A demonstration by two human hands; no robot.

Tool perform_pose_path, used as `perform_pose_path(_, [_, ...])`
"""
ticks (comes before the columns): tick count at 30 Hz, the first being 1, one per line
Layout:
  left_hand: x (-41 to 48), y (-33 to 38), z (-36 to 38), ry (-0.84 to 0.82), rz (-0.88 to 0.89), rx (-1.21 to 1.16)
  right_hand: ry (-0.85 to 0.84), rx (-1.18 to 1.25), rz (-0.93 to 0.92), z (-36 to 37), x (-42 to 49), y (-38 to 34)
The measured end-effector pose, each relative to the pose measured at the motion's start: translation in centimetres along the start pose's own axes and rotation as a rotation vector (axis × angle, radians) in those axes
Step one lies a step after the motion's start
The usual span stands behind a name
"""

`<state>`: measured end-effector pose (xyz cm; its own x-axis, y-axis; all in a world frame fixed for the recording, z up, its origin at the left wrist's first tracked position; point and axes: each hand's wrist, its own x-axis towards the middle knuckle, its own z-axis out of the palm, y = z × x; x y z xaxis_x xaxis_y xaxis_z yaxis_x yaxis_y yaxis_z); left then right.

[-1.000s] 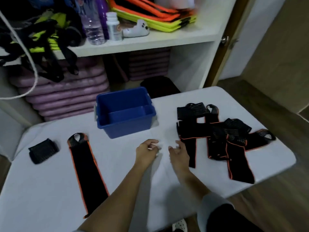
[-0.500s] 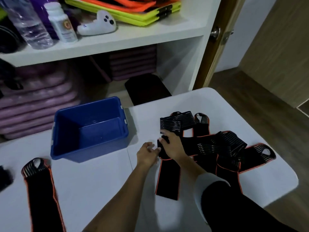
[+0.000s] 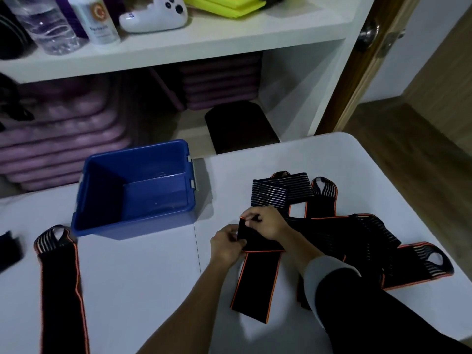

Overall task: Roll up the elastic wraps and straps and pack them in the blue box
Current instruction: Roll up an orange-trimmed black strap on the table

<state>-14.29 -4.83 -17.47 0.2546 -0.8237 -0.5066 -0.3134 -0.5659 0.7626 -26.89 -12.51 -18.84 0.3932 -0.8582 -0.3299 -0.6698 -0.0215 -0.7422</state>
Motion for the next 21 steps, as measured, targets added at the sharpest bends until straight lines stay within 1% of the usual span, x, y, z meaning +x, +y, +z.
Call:
perform_pose_path(3, [-0.6,0.0,-0.4,0.054,0.065,-0.017,0.016,0.007,-0.014,-0.3,0.1,-0.3])
perform_pose_path(6, [-1.2,-0.1,-0.8,0.103,0.124,-0.1,0.044,0.022,-0.057,-1.0,0.2,-1.1])
perform_pose_path(10, [-2.0,0.7,-1.6,0.143,0.144,-0.227,0.072,0.026,-0.11,-2.3,0.1,-2.8])
perform_pose_path(16, [-3.5,2.4,-2.8,0.119,0.182,-0.367,0.105,0.07,-0.174,-3.7,-0.9,-5.4])
perform_pose_path(21, [-4.8,3.4,-4.0,0.064,0.189,-0.343,0.145,0.068,-0.248,-3.8,-2.4,-7.0])
